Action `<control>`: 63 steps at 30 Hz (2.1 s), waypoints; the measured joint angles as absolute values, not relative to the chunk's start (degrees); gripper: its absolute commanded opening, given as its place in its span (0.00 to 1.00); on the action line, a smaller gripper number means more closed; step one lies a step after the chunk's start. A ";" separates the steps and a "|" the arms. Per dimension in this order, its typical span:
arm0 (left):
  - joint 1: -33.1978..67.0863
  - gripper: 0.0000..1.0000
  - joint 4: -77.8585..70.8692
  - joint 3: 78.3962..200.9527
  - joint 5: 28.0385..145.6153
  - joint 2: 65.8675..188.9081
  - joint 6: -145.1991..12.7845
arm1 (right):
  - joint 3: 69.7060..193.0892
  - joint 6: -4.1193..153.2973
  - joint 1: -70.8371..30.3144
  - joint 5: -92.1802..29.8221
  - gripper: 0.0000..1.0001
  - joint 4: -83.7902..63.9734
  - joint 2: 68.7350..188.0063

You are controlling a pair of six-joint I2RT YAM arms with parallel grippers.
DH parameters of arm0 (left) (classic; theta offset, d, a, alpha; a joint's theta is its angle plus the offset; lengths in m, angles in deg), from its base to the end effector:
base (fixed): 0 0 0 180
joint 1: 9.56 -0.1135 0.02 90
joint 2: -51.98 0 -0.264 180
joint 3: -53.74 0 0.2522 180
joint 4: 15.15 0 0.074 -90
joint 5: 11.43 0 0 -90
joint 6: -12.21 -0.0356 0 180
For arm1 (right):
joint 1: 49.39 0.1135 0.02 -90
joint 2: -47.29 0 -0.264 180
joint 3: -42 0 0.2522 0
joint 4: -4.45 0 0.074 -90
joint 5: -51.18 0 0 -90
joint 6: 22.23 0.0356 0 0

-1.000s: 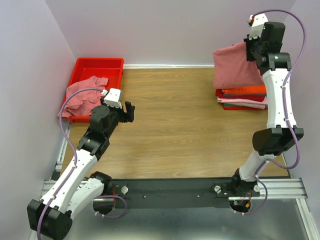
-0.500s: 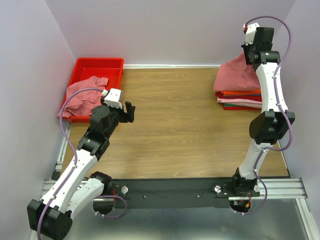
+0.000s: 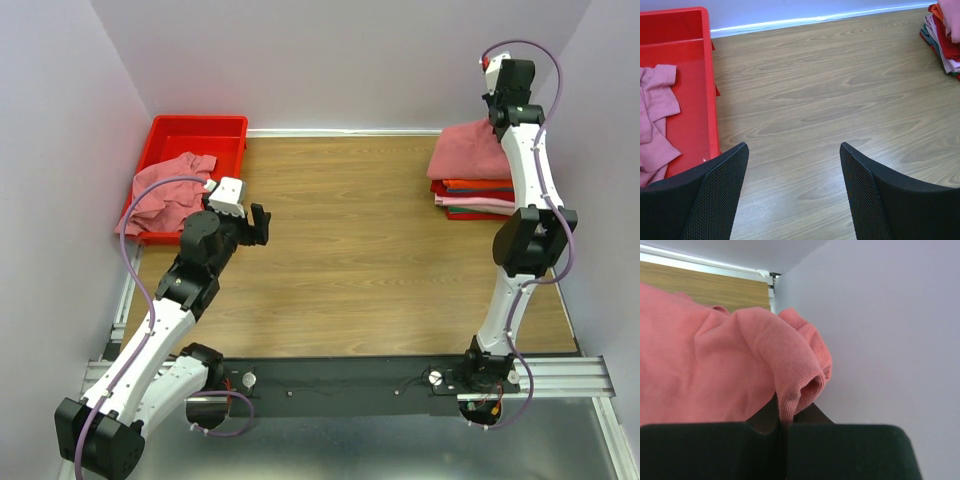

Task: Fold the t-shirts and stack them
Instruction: Neatly place the folded tshirt to the corner, then reset both grippers

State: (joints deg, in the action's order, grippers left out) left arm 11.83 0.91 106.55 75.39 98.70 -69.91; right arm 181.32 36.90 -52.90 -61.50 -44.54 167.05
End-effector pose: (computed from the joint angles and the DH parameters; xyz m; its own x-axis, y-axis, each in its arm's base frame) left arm 0.1848 -0.0703 0.3135 -0.2026 -0.0676 -0.9769 0.2882 0.9493 -0.1255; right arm 0.4800 -0.0432 0.3746 -0.6219 -0.4362 -0.6504 0.0846 0.7883 -0.6095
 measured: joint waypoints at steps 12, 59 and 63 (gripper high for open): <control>11.83 0.81 0.87 106.55 75.43 98.72 -69.95 | 183.86 32.90 -52.90 -65.28 0.00 -40.58 171.01; 0.12 0.98 2.69 113.26 75.67 91.66 -66.56 | 127.53 63.26 -49.84 -25.87 1.00 -30.42 119.10; -2.90 0.98 3.89 114.73 78.18 92.62 -65.91 | 119.62 69.67 -49.86 -37.45 1.00 -28.36 110.16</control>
